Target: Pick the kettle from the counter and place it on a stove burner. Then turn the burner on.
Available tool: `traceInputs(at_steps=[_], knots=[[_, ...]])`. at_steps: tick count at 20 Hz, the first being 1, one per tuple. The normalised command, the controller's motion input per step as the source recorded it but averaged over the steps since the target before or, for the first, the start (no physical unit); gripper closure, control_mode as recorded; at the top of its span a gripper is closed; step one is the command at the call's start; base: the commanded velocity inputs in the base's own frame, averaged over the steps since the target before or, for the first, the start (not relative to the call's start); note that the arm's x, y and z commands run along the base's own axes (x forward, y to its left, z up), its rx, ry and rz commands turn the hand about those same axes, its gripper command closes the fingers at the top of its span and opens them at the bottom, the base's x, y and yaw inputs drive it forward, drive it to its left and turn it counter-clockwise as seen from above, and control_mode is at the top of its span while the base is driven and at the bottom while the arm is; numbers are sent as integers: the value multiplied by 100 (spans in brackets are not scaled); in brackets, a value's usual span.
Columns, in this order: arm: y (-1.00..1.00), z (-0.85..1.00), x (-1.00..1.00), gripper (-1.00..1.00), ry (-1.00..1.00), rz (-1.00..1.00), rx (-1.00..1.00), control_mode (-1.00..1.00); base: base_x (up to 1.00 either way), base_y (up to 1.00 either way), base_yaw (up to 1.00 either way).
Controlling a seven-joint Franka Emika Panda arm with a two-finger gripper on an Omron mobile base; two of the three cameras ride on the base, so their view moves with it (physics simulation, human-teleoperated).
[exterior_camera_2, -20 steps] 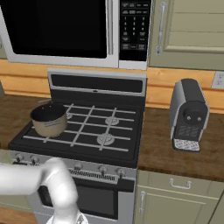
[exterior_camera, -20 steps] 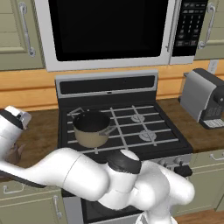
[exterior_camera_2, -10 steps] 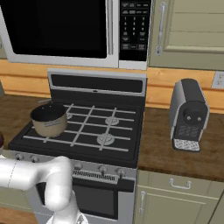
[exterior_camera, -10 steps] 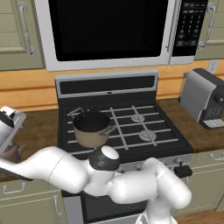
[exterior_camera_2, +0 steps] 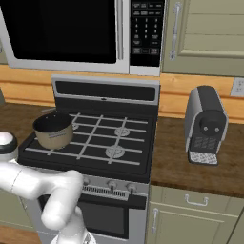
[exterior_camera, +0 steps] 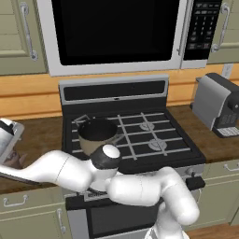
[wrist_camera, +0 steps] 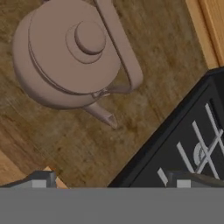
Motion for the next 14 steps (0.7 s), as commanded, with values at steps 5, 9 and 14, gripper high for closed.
traceInputs(at_steps=[5, 9, 14], knots=[[45, -3, 30, -100, 0, 0, 0, -100, 0, 0, 0], [34, 0, 43, -100, 0, 0, 0, -100, 0, 0, 0], [33, 0, 39, -100, 0, 0, 0, -100, 0, 0, 0]])
